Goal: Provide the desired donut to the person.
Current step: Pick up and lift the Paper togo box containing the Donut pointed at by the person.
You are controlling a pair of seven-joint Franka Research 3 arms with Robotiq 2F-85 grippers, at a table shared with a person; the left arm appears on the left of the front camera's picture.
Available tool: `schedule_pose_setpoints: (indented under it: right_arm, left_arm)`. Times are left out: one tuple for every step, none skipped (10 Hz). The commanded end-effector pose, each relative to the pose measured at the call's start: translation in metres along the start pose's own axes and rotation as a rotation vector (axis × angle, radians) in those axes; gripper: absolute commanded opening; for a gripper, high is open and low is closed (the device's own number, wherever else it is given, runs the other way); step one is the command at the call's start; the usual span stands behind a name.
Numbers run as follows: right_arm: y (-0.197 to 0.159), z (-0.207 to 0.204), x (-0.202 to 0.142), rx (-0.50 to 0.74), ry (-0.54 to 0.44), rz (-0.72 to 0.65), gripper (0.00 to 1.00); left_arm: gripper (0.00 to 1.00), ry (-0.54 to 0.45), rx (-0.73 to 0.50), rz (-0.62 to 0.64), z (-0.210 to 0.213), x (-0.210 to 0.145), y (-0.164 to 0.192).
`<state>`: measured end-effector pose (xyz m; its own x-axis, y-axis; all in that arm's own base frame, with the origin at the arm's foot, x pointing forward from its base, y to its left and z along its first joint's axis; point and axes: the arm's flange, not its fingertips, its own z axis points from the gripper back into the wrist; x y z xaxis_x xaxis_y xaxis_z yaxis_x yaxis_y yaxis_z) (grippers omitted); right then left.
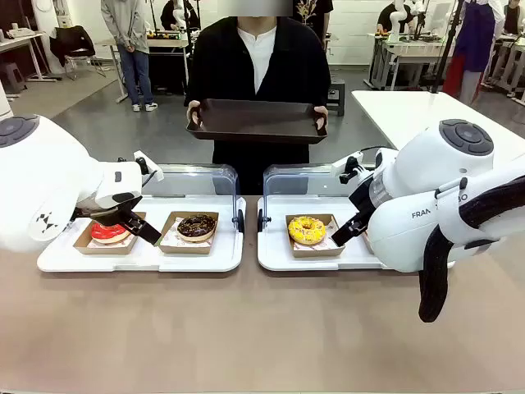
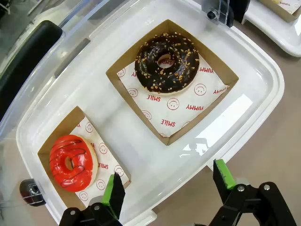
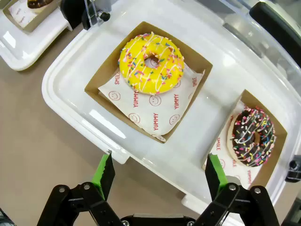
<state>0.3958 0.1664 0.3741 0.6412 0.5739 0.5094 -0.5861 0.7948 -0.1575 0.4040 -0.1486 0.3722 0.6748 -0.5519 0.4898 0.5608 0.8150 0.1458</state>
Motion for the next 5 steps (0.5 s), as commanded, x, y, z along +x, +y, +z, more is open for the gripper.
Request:
schedule_pose_setpoints:
  right_arm:
    - [0.0,0.0,0.0,0.0,0.0,0.0,1.0]
    - [0.0,0.0,0.0,0.0,0.0,0.0,1.0]
    - [0.0,0.0,0.0,0.0,0.0,0.0,1.0]
    - [0.0,0.0,0.0,0.0,0.0,0.0,1.0]
    - [0.0,0.0,0.0,0.0,0.0,0.0,1.0]
  left_arm:
    - [1.0,0.0,0.0,0.0,0.0,0.0,-0.0001]
    - [1.0,0.0,0.0,0.0,0.0,0.0,-0.0001]
    - [1.0,0.0,0.0,0.0,0.0,0.0,-0.0001]
    - [1.0,0.0,0.0,0.0,0.0,0.0,-0.0001]
    - [1.0,0.0,0.0,0.0,0.0,0.0,-0.0001]
